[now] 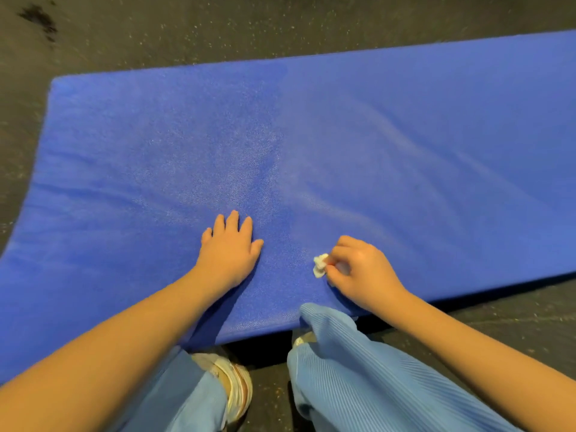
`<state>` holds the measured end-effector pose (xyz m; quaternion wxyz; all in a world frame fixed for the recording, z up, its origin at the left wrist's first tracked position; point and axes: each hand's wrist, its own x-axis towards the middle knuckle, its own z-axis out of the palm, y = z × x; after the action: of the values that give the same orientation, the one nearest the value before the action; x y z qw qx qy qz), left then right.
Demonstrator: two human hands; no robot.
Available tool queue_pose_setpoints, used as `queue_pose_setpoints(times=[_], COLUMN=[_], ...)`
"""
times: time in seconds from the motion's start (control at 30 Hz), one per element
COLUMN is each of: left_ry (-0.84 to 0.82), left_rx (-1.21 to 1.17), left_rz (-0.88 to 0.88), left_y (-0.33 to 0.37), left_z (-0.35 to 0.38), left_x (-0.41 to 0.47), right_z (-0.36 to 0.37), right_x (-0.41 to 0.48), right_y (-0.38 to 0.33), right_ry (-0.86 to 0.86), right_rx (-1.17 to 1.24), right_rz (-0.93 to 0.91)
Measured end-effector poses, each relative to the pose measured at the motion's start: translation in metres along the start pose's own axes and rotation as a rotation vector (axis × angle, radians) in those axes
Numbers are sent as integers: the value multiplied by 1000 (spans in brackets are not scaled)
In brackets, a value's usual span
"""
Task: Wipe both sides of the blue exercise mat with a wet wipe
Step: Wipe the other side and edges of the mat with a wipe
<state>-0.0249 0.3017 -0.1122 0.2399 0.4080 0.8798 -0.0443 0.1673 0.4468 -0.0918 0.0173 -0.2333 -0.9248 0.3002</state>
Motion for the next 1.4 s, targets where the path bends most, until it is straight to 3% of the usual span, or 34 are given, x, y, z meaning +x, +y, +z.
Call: queue_pose_setpoints(times=[0.13, 0.2, 0.3, 0.47, 0.6, 0.77, 0.9, 1.03, 1.13, 1.4], left_ry=[-344, -459, -521, -572, -476, -294, -259, -314, -312, -38], left_rx=[174, 252, 333, 457, 463, 512, 534, 513, 516, 355], left_rz=[284, 350, 378, 419, 382, 298, 355, 388, 415, 473], left_y=[7, 11, 17, 21, 26, 40, 39, 36, 32, -7], left_z=[-34, -43, -51, -59, -45, -19, -21, -30, -38, -58], left_x=[-36, -53, -65, -63, -74, -85, -80, -79, -79, -83], right_z=[-6, -9, -4, -4, 0, -2, -8, -17, -31, -38], right_x=[-19, -11, -5, -27, -25, -44, -42, -62, -63, -34], right_y=[-8, 4, 7, 5, 15, 24, 36, 36, 46, 30], right_ry=[-235, -141, 0, -94, 138, 88, 218, 52, -55, -12], right_rx=[181, 97, -19, 73, -31, 48, -20, -49, -208, -120], right_rz=[-91, -40, 43, 12, 70, -123, -82, -191, -304, -437])
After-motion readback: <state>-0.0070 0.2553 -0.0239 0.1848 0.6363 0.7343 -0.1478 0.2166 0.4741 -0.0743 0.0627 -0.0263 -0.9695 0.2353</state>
